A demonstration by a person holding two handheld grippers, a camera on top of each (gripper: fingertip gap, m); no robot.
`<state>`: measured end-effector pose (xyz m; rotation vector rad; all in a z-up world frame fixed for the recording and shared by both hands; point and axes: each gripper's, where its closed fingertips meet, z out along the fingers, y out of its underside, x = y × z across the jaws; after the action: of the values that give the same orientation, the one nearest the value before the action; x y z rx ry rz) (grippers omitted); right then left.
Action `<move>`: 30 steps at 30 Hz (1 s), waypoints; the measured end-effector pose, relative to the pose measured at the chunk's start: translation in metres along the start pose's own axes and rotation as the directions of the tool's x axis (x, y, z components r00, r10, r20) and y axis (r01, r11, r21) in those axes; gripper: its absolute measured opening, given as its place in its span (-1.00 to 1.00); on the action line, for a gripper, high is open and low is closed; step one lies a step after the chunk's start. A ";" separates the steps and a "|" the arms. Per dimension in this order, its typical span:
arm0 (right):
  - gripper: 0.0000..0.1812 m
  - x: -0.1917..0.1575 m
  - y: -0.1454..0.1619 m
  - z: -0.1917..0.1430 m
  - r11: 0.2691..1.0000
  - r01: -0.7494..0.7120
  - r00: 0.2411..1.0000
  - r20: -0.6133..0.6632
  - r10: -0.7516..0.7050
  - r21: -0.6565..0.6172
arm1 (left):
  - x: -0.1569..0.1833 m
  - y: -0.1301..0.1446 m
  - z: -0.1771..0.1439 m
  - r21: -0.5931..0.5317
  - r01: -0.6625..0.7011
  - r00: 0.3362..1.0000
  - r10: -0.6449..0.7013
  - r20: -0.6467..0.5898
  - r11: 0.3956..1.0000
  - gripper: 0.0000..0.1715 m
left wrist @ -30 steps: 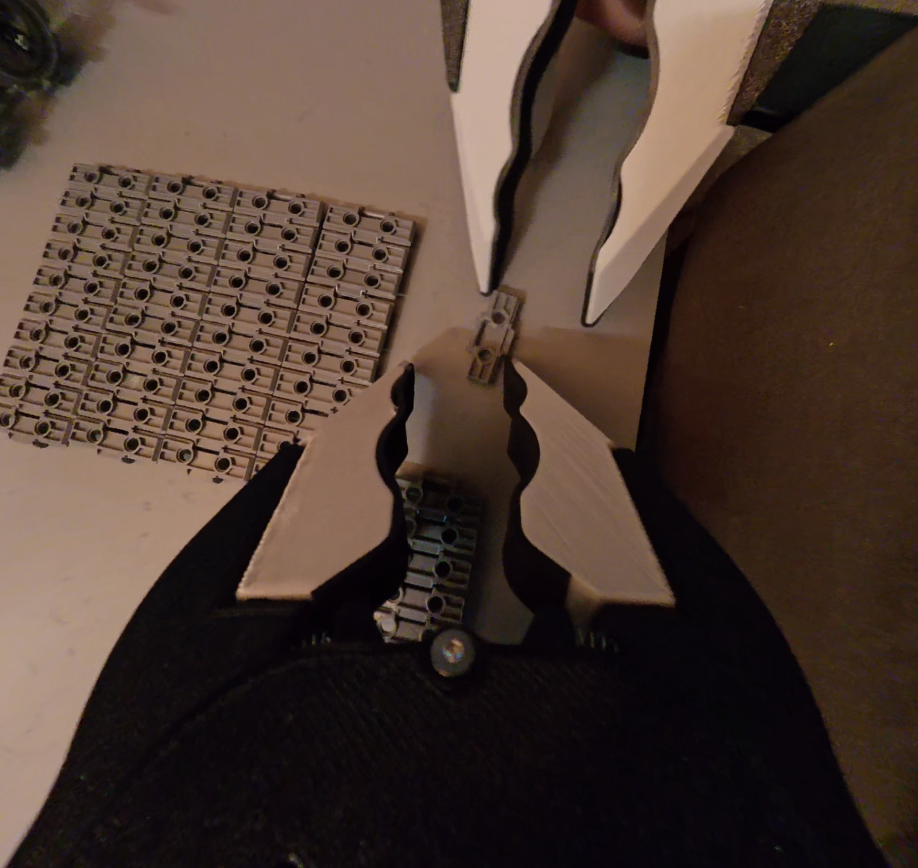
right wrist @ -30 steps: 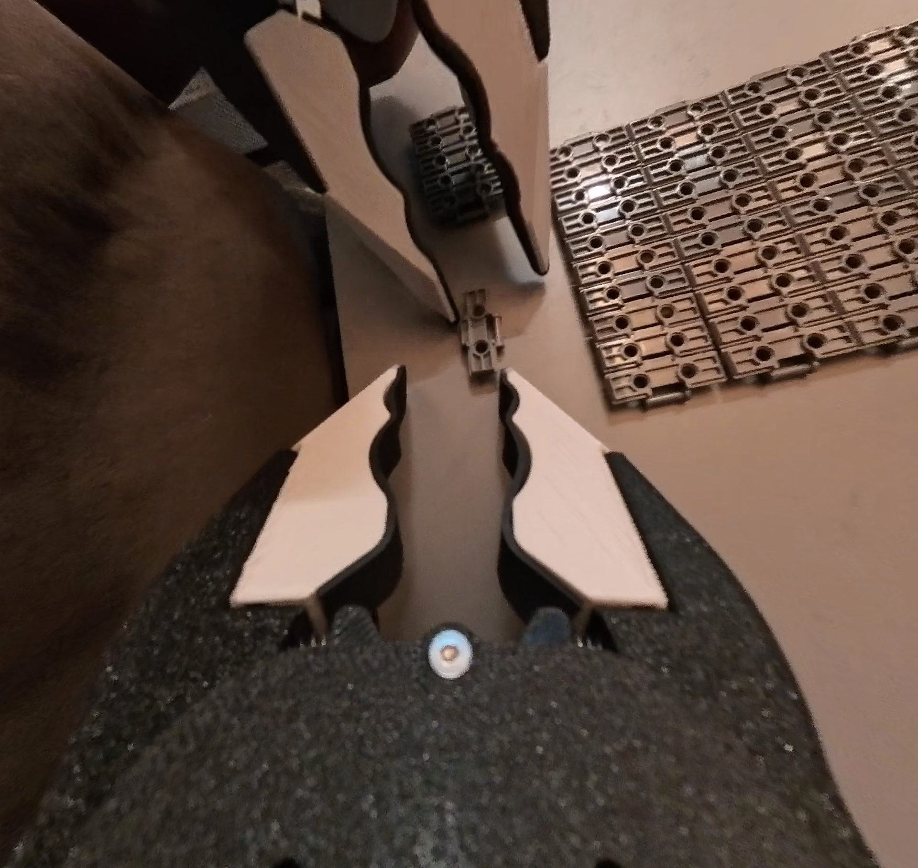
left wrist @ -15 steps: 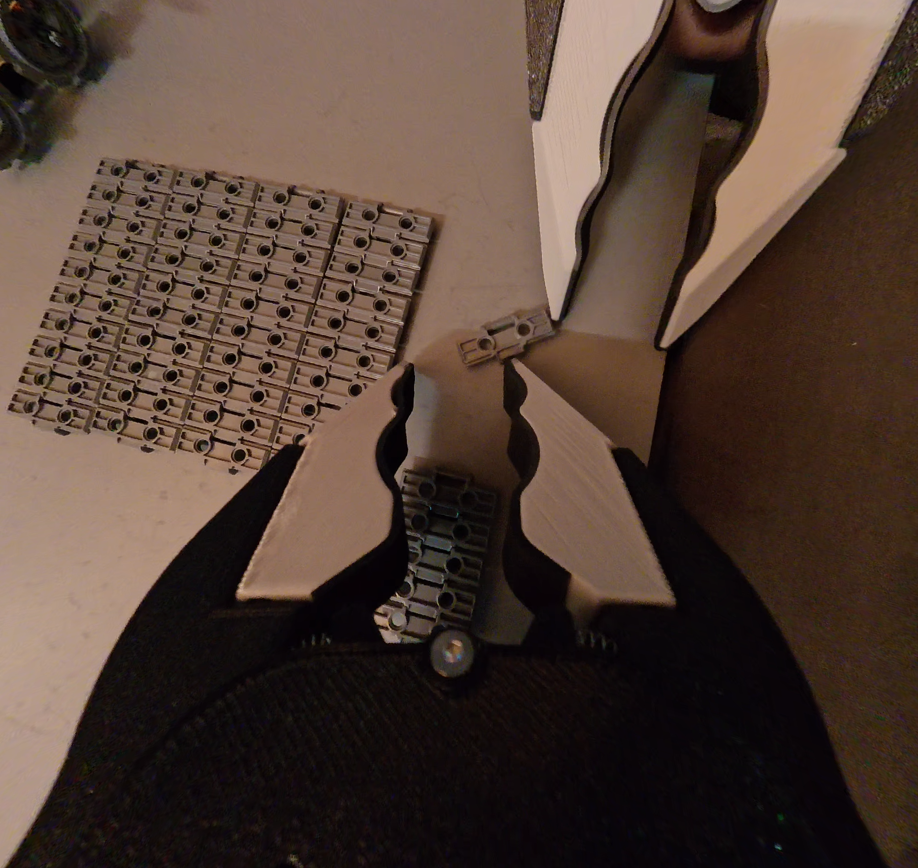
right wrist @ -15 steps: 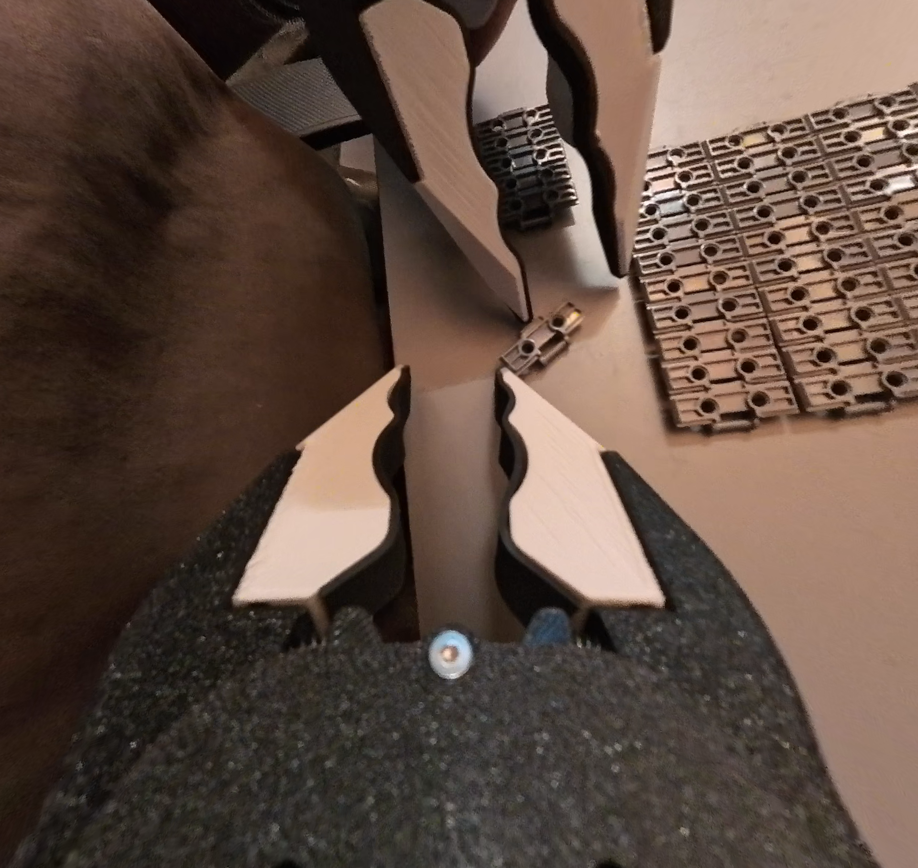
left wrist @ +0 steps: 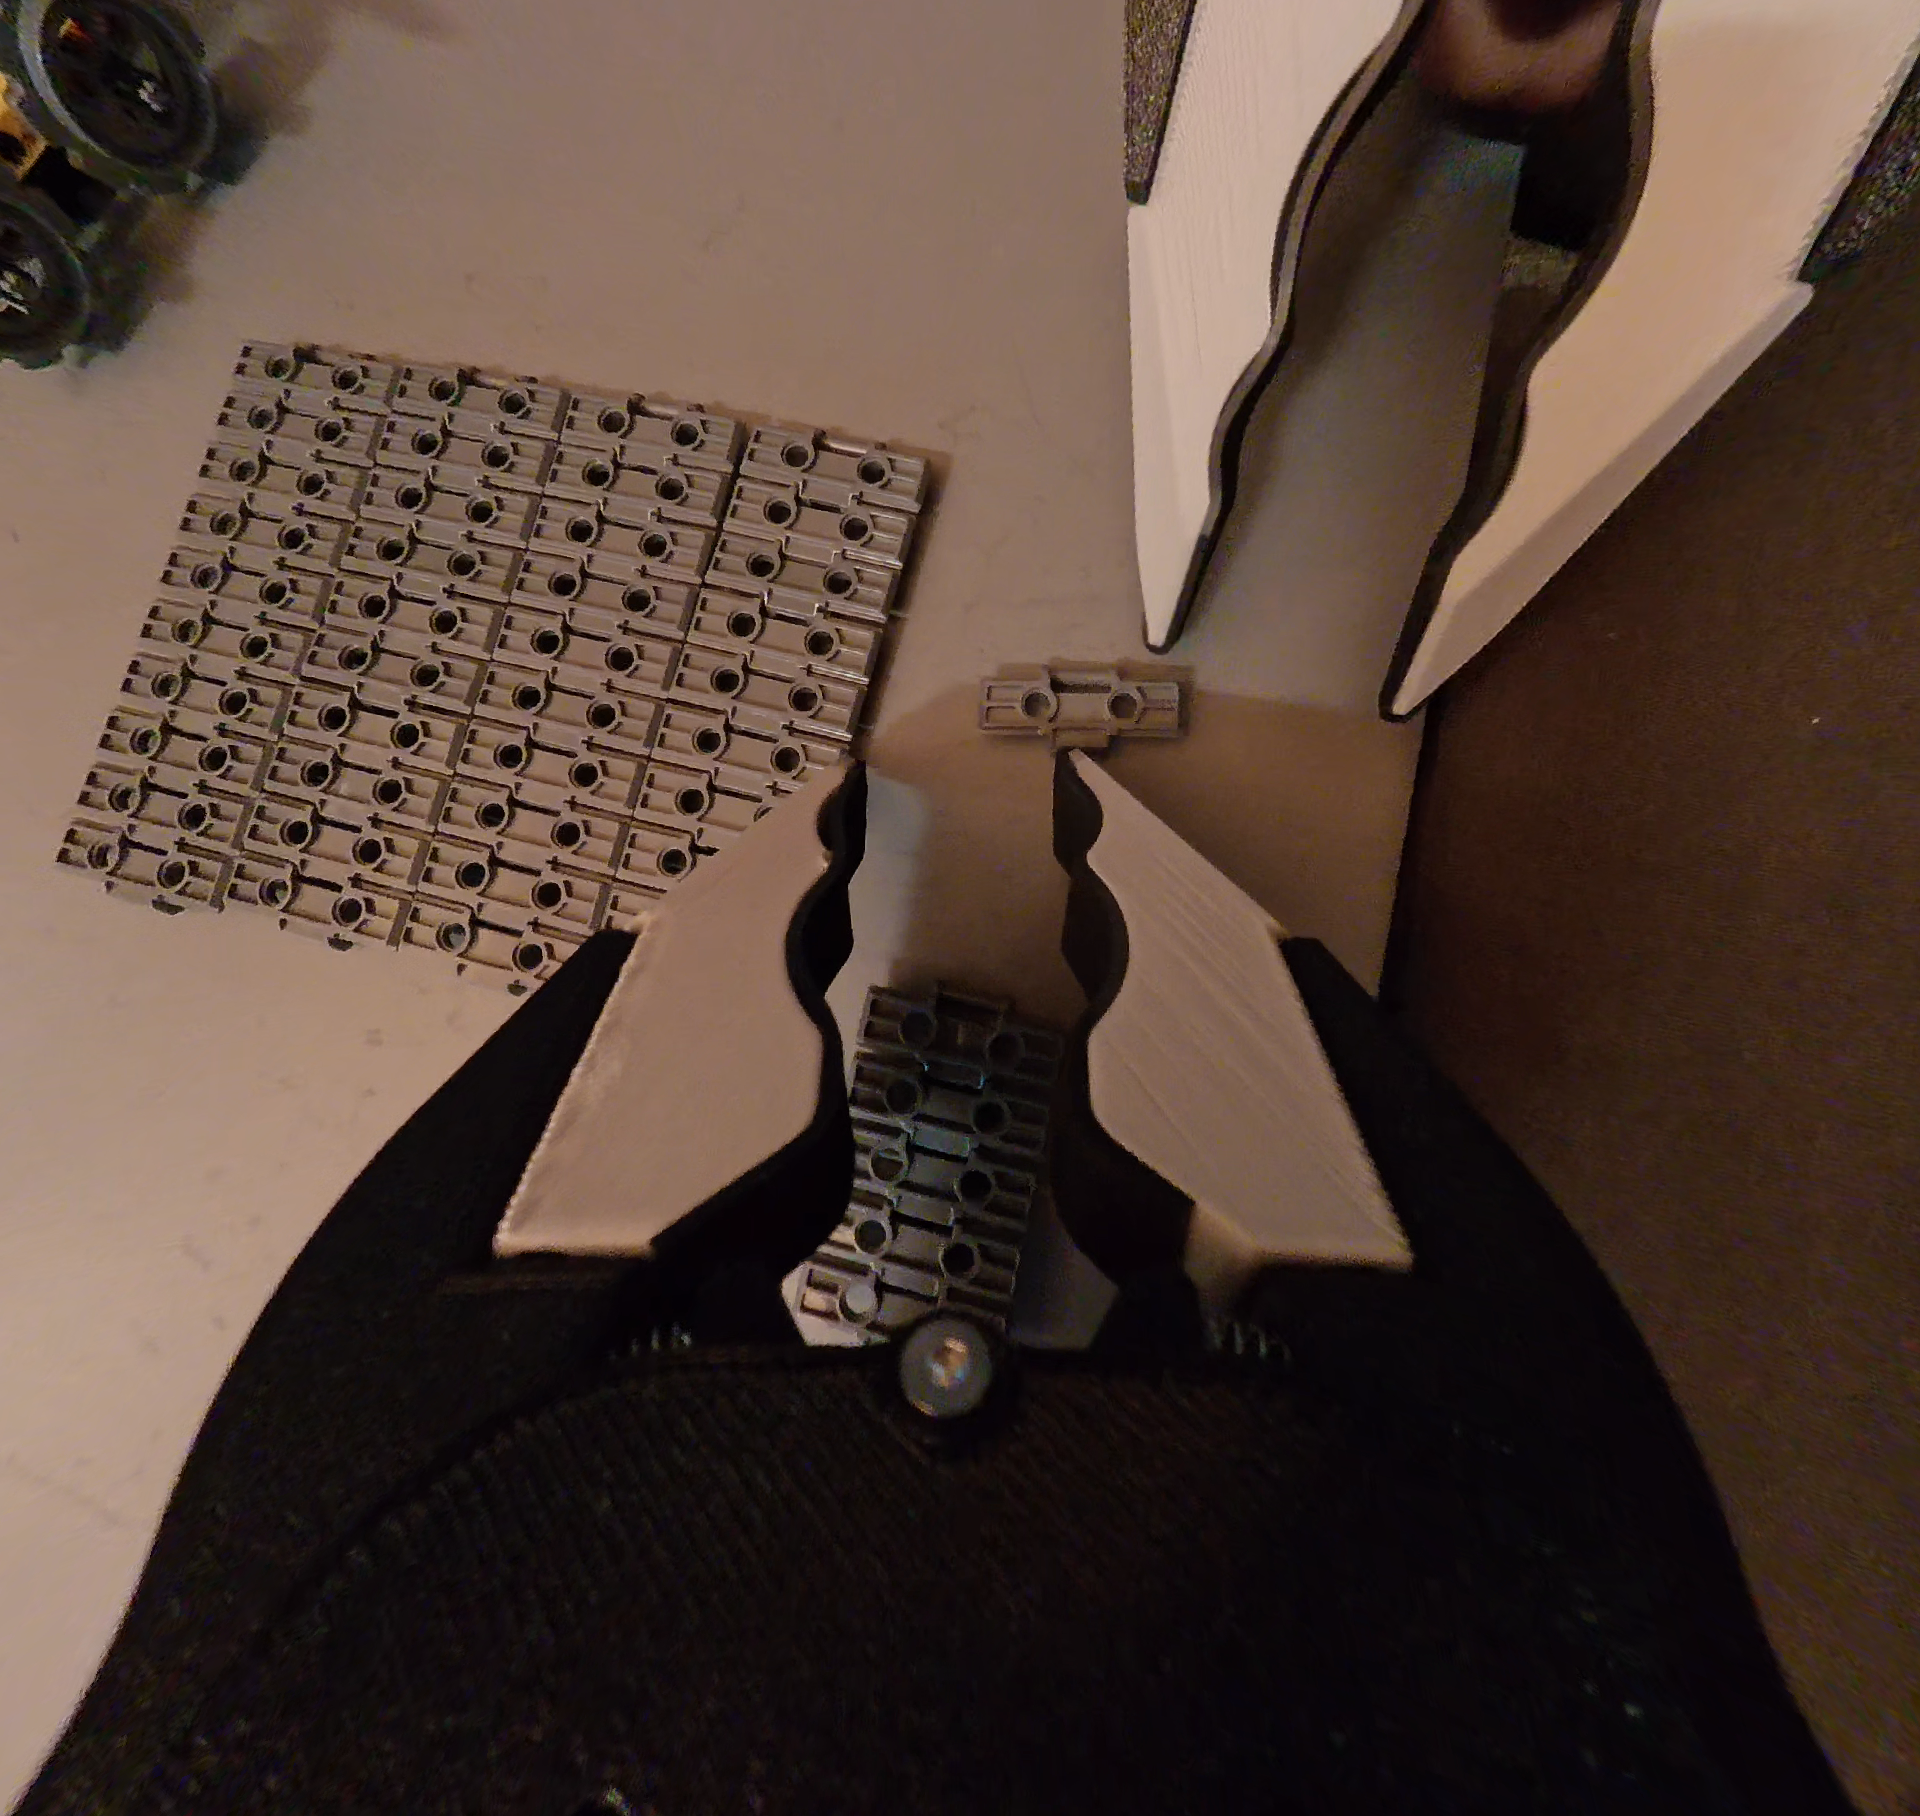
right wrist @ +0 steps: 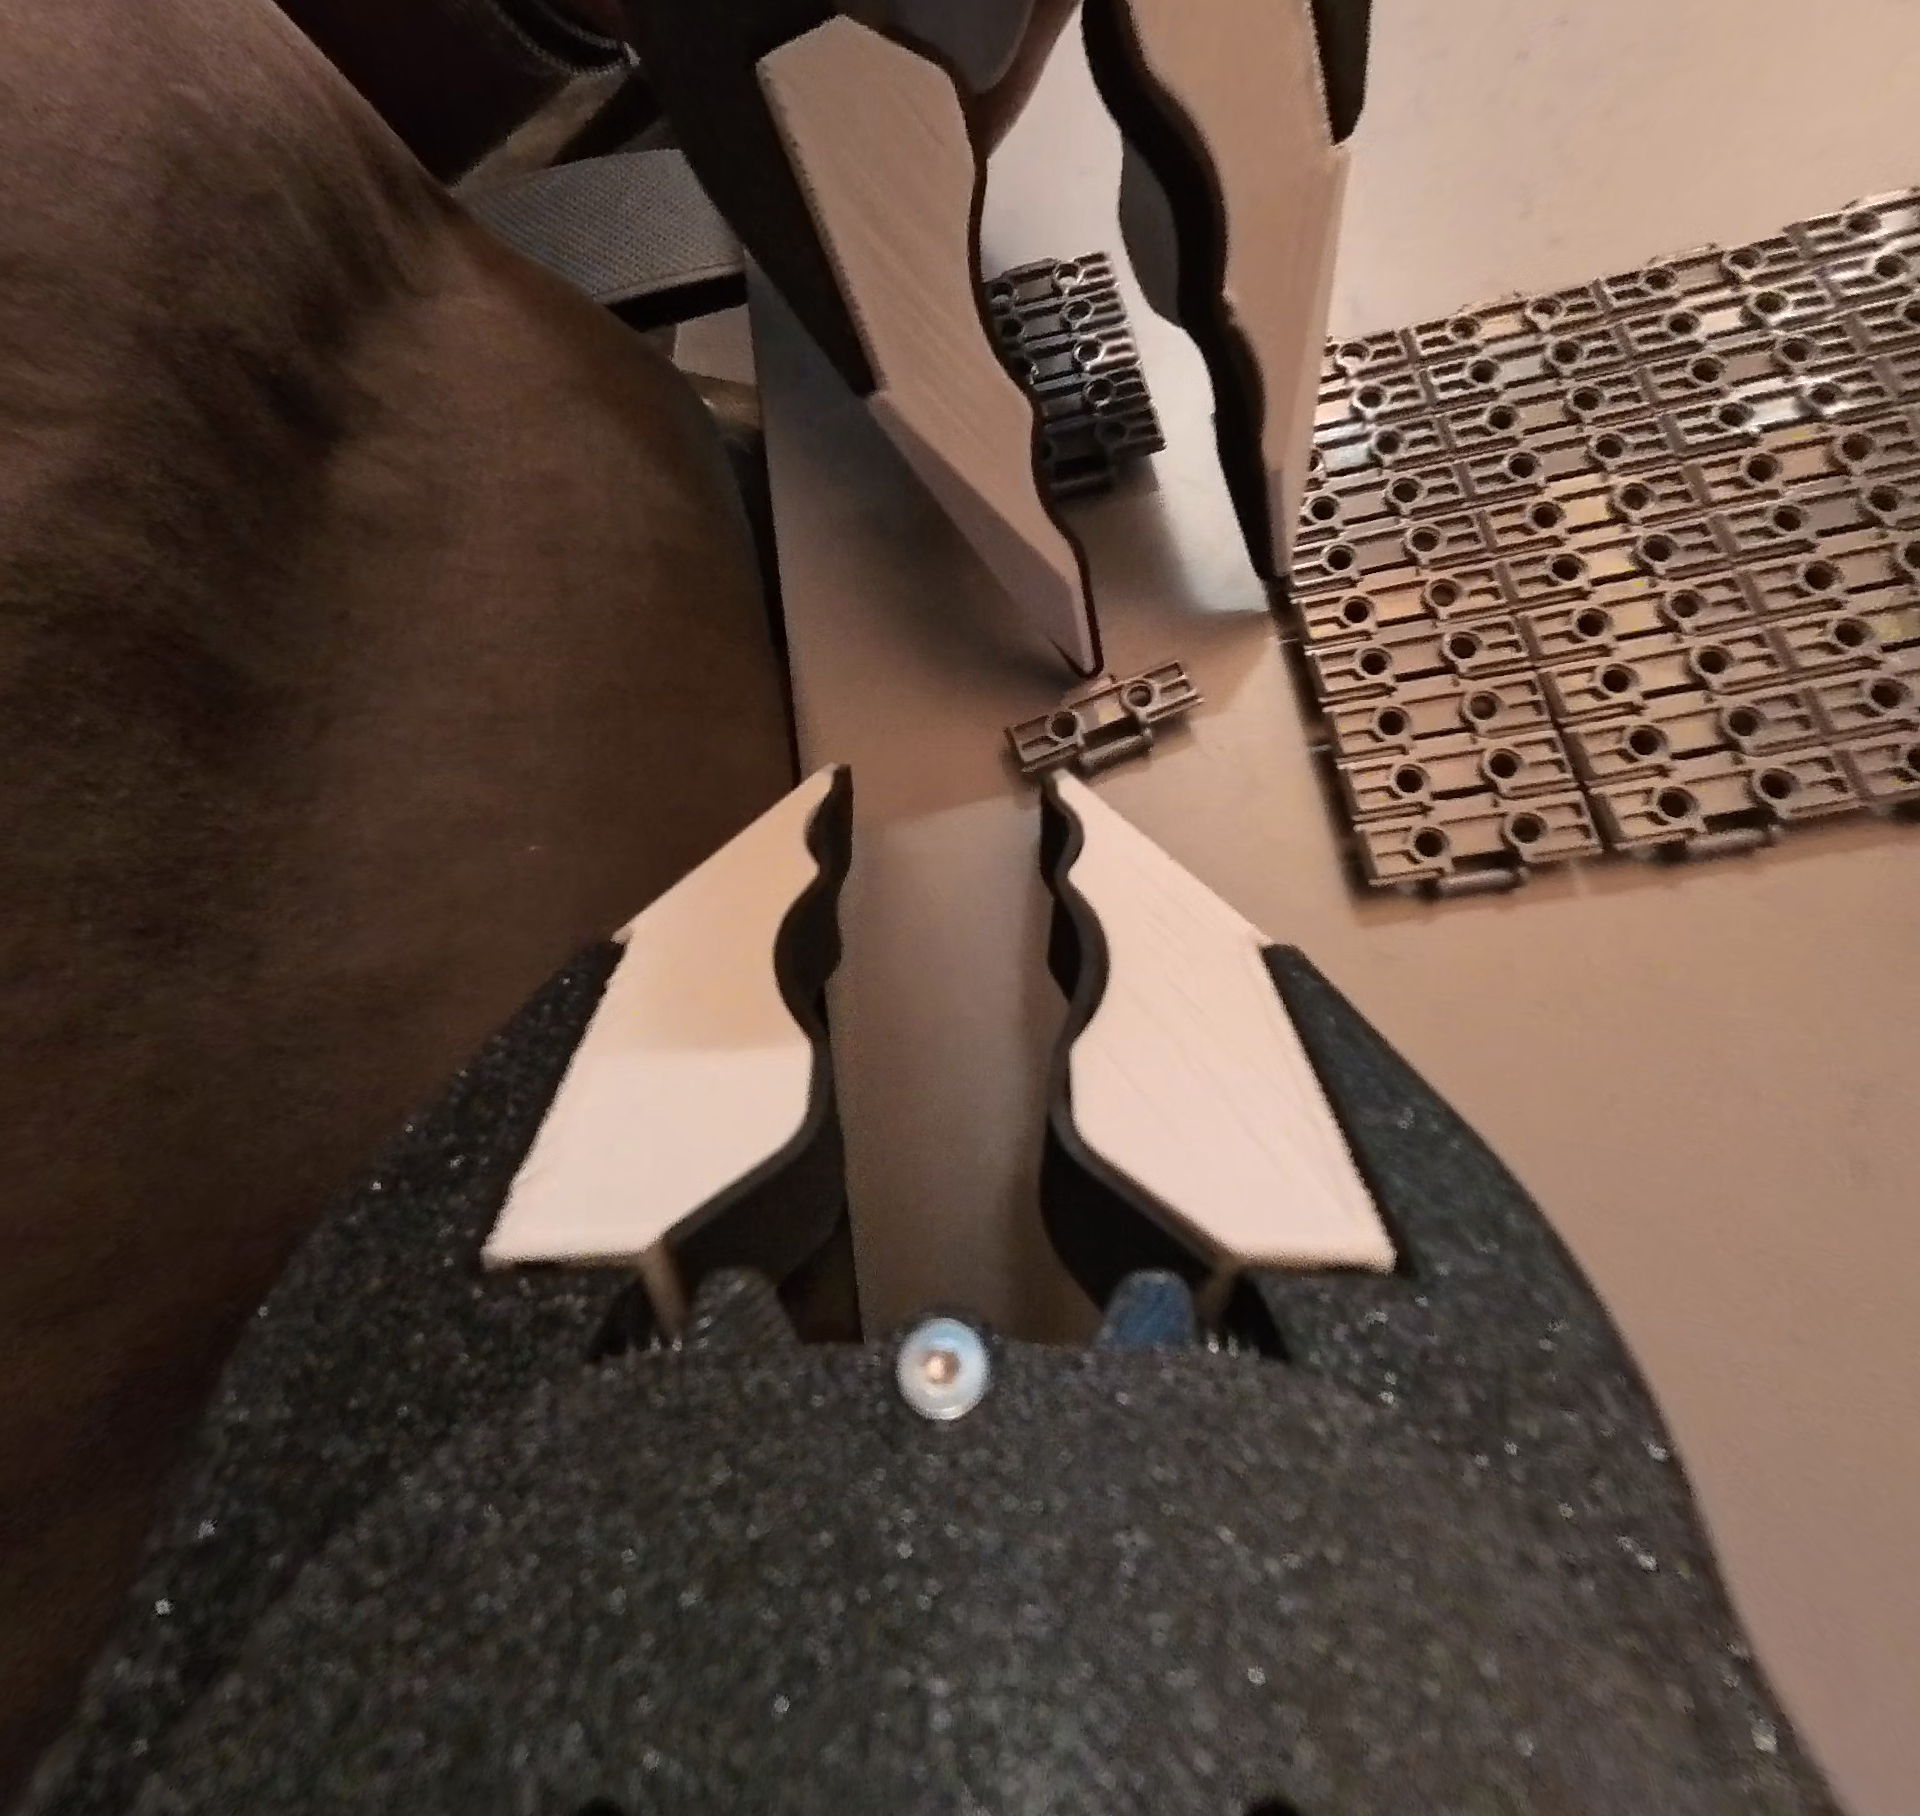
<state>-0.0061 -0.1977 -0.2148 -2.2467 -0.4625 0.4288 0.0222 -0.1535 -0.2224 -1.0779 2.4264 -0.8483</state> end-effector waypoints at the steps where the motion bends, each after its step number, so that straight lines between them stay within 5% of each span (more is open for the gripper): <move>1: -0.60 0.000 -0.001 0.000 1.000 -0.004 1.000 0.000 0.004 0.005 | 0.000 0.000 0.000 0.000 -0.001 1.000 0.001 0.000 1.000 -0.60; 19: -0.59 -0.003 -0.001 0.002 1.000 0.021 1.000 -0.008 -0.021 -0.004 | 0.002 -0.001 -0.003 -0.004 -0.009 1.000 0.009 0.004 1.000 -0.60; 30: -0.50 0.023 -0.001 -0.003 1.000 0.023 0.994 -0.109 -0.023 0.000 | 0.030 -0.001 0.001 -0.017 -0.057 0.991 0.054 -0.122 0.998 -0.52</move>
<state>0.0148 -0.1886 -0.2153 -2.2487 -0.4301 0.2927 0.0038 -0.1771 -0.2245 -0.9878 2.5572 -0.8970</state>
